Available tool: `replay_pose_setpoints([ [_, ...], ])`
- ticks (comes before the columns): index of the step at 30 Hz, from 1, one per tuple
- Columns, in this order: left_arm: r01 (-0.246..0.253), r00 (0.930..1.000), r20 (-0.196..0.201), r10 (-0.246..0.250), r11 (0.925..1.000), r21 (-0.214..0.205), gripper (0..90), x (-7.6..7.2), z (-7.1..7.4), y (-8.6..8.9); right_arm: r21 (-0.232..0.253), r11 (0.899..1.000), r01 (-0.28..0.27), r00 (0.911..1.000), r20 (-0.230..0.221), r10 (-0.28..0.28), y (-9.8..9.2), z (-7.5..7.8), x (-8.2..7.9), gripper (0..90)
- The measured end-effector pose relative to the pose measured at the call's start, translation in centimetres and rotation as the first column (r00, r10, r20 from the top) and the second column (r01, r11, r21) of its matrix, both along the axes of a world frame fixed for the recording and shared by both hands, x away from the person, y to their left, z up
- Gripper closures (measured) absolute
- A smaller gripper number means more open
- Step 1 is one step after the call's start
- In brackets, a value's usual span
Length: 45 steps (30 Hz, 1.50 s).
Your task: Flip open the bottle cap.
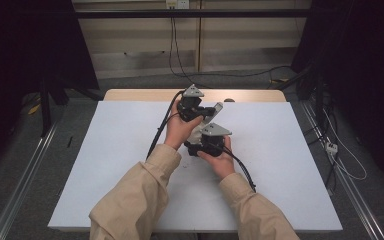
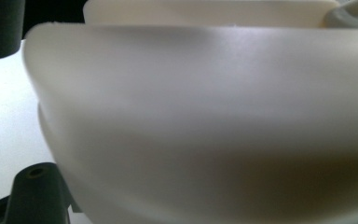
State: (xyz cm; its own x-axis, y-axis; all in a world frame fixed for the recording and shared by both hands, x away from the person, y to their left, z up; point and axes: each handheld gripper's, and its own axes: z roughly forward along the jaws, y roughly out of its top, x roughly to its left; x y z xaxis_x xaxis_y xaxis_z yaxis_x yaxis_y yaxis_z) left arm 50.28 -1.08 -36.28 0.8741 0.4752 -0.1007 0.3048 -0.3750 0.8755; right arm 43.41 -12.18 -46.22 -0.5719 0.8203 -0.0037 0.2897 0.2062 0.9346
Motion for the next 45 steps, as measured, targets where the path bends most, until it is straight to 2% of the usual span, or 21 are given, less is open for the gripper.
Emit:
replay_pose_setpoints([
  [11,0.006,1.0000,-0.003,-0.006,1.0000,0.004,90.0,0.1,-0.4,-0.2,-0.001,1.000,-0.001,1.0000,-0.004,0.001,0.0,0.0,-0.1,18.9],
  [19,0.014,0.9996,-0.023,-0.014,0.9999,0.007,90.0,0.1,-0.6,-0.2,0.006,1.000,-0.001,1.0000,-0.008,0.001,-0.1,0.0,0.0,18.8],
  [30,0.022,0.9995,-0.022,-0.022,0.9996,0.016,89.6,0.0,-0.5,-0.1,0.000,1.000,0.003,1.0000,-0.007,-0.003,0.0,0.1,-0.1,18.7],
  [35,0.017,0.9996,-0.025,-0.017,0.9996,0.023,87.3,-0.1,-0.4,0.1,0.001,1.000,0.006,0.9999,-0.011,-0.006,-0.1,0.1,-0.2,18.6],
  [38,0.012,0.9995,-0.029,-0.012,0.9999,0.011,81.6,-0.2,-0.3,0.2,0.011,1.000,0.014,0.9995,-0.027,-0.014,-0.2,0.2,-0.2,18.1],
  [41,0.002,0.9995,-0.031,-0.001,1.0000,0.009,79.8,-0.3,0.0,0.5,0.013,1.000,0.018,0.9994,-0.029,-0.017,-0.3,0.2,-0.2,16.3],
  [42,-0.003,0.9994,-0.033,0.003,1.0000,0.010,76.5,-0.3,0.1,0.7,0.018,1.000,0.025,0.9988,-0.042,-0.025,-0.4,0.3,-0.2,12.9],
  [44,-0.007,0.9995,-0.032,0.008,0.9999,0.015,75.2,-0.4,0.2,0.8,0.017,0.999,0.030,0.9984,-0.048,-0.029,-0.4,0.3,-0.2,12.0],
  [45,-0.014,0.9994,-0.032,0.015,0.9997,0.019,70.7,-0.5,0.3,0.9,0.018,0.999,0.036,0.9978,-0.057,-0.035,-0.5,0.3,-0.2,11.3],
])
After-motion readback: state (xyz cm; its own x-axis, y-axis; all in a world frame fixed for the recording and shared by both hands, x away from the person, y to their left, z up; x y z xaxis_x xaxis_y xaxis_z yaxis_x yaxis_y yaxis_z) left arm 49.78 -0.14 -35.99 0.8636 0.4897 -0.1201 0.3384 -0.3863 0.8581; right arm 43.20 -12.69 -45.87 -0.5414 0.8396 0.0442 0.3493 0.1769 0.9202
